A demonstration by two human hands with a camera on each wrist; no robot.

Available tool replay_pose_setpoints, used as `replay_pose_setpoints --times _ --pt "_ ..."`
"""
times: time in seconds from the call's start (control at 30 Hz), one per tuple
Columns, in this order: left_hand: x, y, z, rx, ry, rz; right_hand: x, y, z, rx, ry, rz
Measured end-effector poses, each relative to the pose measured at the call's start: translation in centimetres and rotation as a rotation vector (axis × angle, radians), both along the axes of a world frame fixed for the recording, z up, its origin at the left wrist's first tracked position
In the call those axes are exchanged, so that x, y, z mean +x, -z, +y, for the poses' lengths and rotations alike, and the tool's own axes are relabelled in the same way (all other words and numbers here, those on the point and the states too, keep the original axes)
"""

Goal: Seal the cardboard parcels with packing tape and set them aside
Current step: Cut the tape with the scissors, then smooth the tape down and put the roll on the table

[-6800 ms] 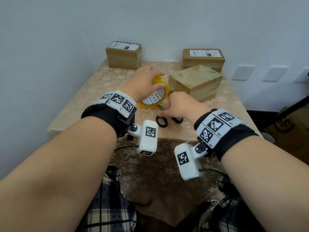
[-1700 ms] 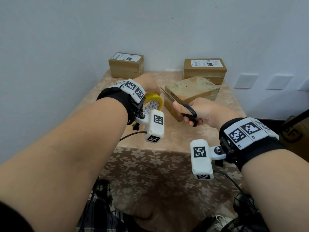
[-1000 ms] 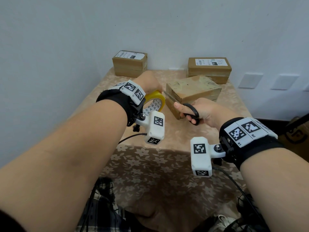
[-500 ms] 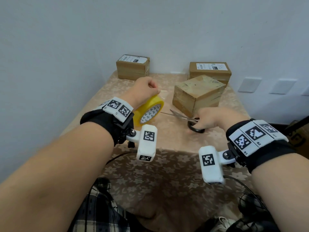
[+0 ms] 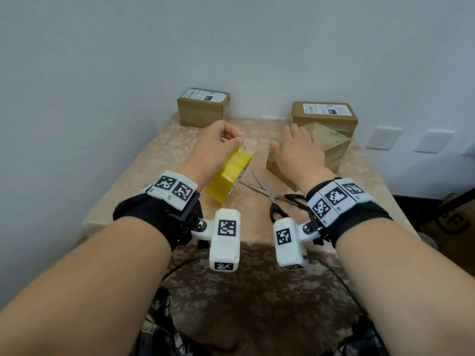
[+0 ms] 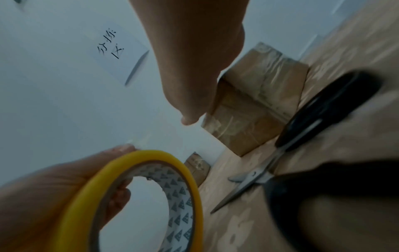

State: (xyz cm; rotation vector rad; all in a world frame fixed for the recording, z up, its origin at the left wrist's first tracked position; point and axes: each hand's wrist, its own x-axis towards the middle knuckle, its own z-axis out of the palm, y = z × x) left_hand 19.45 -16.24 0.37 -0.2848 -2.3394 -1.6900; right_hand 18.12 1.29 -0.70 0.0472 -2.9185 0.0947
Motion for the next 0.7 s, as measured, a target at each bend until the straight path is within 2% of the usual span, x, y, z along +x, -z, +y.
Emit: replay_pose_setpoints --times 0.07,0.13,0.2,0.3,0.43,0.47,0.57,0.6,0.63,0.7 --pt "-0.2 0.2 0.1 0.019 0.008 -0.01 -1.2 0.6 -0.4 0.016 0.062 -0.045" --pt "-0.3 0.3 0.4 0.035 0.017 -0.023 -1.5 0.7 -0.9 0.09 0.075 -0.016" --pt "-0.3 0.2 0.6 0.031 0.024 -0.029 -1.3 0.7 -1.1 0.153 0.049 0.012" --pt "-0.2 0.1 0.9 0.024 0.033 -0.032 -0.7 0.9 -0.6 0.146 -0.011 0.039" --pt "0.2 0.0 1.3 0.028 0.058 -0.026 -0.4 0.6 0.2 0.139 -0.093 -0.006" --pt "0.3 0.1 1.4 0.03 0.072 -0.023 -0.2 0.2 0.3 0.042 -0.14 0.013" --pt "0.6 0.0 1.5 0.039 0.121 -0.027 1.4 -1.7 0.1 -0.675 -0.367 0.001" --pt "0.6 0.0 1.5 0.035 0.128 -0.027 2.3 -2.4 0.0 -0.85 -0.433 -0.043" --pt "0.6 -0.1 1.5 0.029 0.133 -0.027 3.0 -2.8 -0.1 -0.928 -0.47 -0.069" --pt "0.6 -0.1 1.5 0.005 0.141 -0.018 3.7 -2.9 -0.4 -0.959 -0.473 -0.091"
